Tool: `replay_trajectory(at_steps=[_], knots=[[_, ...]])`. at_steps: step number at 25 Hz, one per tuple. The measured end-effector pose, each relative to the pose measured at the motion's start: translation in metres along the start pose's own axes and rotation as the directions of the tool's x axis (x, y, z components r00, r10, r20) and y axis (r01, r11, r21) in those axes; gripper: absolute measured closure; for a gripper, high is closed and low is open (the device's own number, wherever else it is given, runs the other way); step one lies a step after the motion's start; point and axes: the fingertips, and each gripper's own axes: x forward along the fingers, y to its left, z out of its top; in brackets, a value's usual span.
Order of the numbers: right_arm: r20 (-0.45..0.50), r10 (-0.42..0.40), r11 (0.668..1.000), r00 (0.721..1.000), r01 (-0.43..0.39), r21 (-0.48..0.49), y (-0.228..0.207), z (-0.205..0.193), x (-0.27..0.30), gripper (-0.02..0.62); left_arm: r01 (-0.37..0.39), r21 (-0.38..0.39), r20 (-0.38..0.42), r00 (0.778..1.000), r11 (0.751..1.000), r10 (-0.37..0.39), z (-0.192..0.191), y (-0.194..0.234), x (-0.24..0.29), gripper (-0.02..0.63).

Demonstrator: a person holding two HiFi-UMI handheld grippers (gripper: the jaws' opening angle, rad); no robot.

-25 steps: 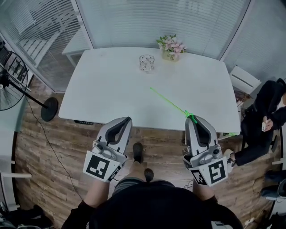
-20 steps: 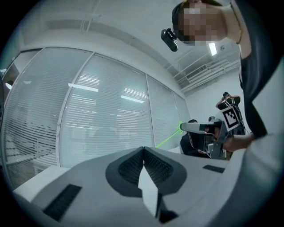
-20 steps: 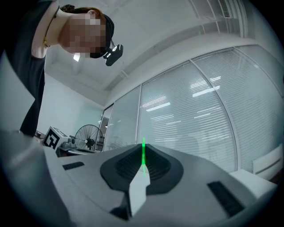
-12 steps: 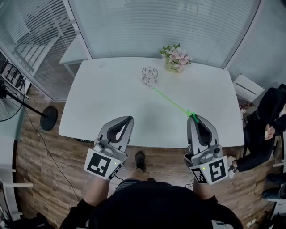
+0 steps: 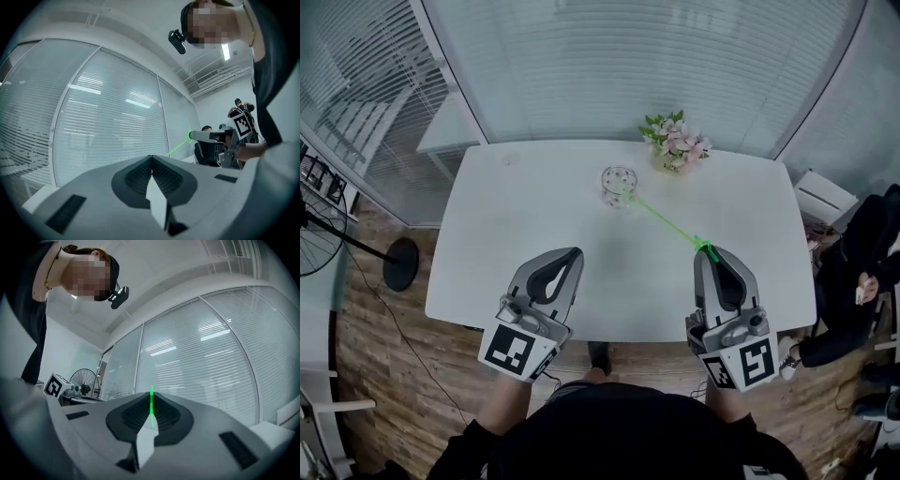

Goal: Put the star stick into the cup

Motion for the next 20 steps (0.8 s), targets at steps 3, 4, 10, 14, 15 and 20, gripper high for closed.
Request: replay_trajectory(at_steps=[3,4,10,14,15,20], knots=[[-0.001,-0.008,1.000,1.000,0.008,0.002,-0.004,-0.004,0.018,0.574,0.007,-0.001,0.000,1.000,1.000,-0.007,0.000,0.017,0.011,0.592],[0.000,-0.013,1.000,1.000,0.013,0.001,-0.005,-0.005,0.023,0.574,0.009,-0.002,-0.008,1.000,1.000,-0.009,-0.002,0.022,0.014,0.592],[-0.007,-0.021,1.000,1.000,0.021,0.000,-0.004,-0.016,0.048,0.574,0.023,-0.016,-0.016,1.000,1.000,-0.024,-0.009,0.047,0.025,0.592],[-0.017,-0.042,0.999,0.999,0.042,-0.006,-0.017,-0.017,0.050,0.574,0.055,-0.017,-0.014,0.998,0.998,-0.055,-0.012,0.044,0.043,0.592],[-0.020,-0.040,0.999,0.999,0.040,-0.005,-0.019,-0.018,0.051,0.574,0.054,-0.020,-0.008,0.998,0.998,-0.054,-0.011,0.044,0.046,0.592],[-0.031,-0.006,1.000,1.000,0.006,0.001,-0.034,-0.026,0.057,0.574,0.011,-0.021,-0.021,1.000,1.000,-0.012,-0.016,0.046,0.057,0.592]])
